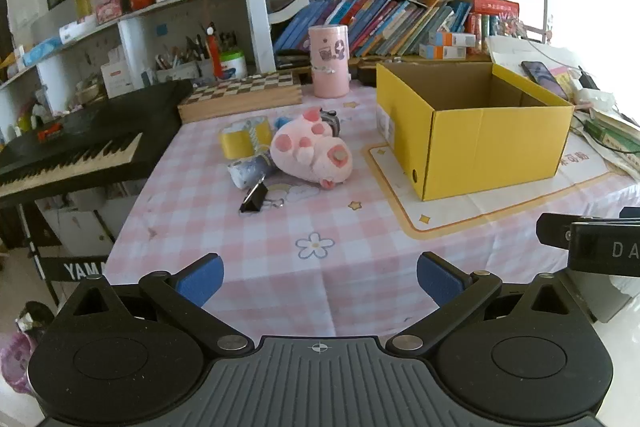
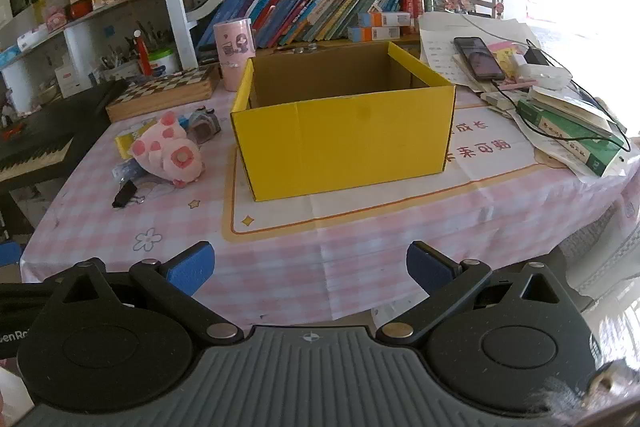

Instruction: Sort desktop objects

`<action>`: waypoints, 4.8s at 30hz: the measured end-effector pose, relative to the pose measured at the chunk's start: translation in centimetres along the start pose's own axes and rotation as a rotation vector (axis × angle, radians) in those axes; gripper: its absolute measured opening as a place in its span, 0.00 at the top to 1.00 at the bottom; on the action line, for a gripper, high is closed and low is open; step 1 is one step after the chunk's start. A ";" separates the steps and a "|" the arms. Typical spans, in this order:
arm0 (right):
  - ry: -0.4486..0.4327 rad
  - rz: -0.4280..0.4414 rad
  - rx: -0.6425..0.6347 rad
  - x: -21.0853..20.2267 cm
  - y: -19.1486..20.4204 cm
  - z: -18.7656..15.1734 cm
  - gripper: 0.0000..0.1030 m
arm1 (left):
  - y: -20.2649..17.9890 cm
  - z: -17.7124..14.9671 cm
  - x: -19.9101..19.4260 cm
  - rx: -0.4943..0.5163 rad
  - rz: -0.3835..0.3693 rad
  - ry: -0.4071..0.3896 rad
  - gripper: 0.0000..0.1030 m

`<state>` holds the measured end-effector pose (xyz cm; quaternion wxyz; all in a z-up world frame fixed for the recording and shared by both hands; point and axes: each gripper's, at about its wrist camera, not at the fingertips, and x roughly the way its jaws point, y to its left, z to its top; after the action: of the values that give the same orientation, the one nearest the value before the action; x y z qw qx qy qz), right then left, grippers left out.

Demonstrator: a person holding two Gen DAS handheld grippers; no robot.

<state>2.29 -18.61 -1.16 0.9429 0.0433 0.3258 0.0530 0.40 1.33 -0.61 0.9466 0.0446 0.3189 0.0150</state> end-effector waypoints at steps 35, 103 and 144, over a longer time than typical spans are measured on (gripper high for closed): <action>0.032 0.015 -0.030 0.7 0.4 -0.1 0.00 | 0.3 0.1 0.3 -0.019 0.004 0.028 0.00; 0.050 0.055 -0.097 1.1 1.9 -0.1 0.14 | 0.8 0.2 0.4 -0.006 0.011 0.033 0.00; 0.093 0.206 -0.274 4.4 8.5 0.7 0.16 | 6.7 -1.0 1.8 -0.150 0.114 0.102 0.00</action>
<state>5.56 -9.69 -2.26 0.9134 -0.0549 0.3528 0.1954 1.24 8.18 -1.87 0.9275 -0.0091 0.3616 0.0949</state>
